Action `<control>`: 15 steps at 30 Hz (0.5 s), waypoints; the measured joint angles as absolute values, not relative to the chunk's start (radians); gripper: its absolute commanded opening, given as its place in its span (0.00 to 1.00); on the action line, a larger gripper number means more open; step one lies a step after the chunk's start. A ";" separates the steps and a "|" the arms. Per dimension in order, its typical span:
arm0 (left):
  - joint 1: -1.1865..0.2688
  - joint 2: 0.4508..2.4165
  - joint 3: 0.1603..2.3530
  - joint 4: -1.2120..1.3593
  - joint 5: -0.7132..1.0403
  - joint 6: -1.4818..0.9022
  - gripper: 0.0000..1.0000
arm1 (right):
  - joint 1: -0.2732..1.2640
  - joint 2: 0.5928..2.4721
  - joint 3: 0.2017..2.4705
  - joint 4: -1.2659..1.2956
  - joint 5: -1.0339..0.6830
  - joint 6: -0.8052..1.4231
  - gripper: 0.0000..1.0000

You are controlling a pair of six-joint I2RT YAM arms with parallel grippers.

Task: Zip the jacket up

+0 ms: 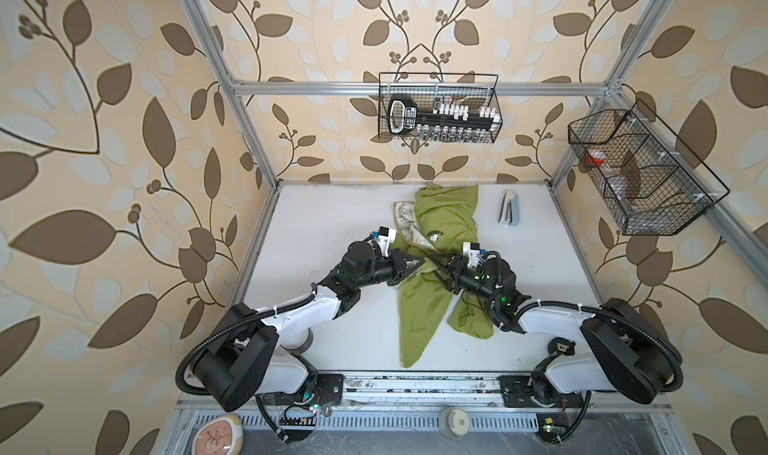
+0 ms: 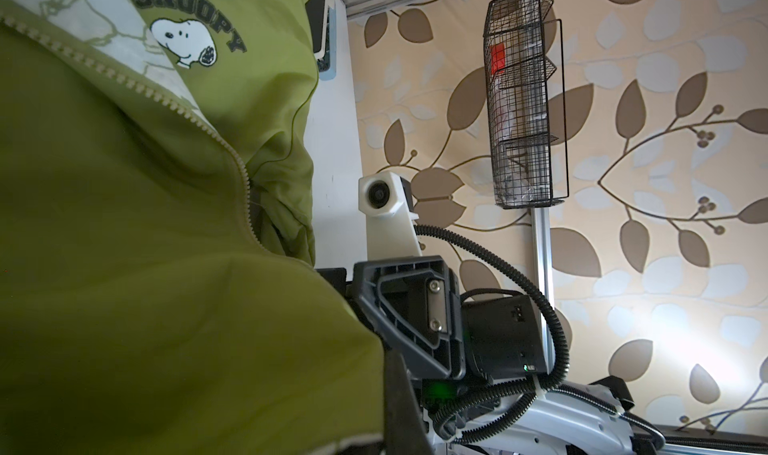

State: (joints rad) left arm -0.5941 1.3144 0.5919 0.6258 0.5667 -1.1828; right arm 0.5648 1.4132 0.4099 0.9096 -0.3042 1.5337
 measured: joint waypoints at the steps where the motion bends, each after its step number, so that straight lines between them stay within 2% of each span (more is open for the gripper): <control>1: -0.594 1.307 0.587 0.626 0.566 -1.184 0.00 | 0.565 1.414 0.414 0.910 -0.302 1.533 0.43; 4: -0.594 1.281 0.577 0.625 0.564 -1.187 0.00 | 0.565 1.413 0.440 0.908 -0.302 1.521 0.34; 9: -0.594 1.261 0.565 0.631 0.549 -1.190 0.00 | 0.565 1.356 0.488 0.816 -0.301 1.467 0.25; 13: -0.594 1.261 0.555 0.636 0.542 -1.199 0.00 | 0.565 1.301 0.550 0.705 -0.299 1.403 0.11; 15: -0.594 1.261 0.553 0.642 0.542 -1.207 0.09 | 0.565 1.292 0.574 0.670 -0.300 1.383 0.05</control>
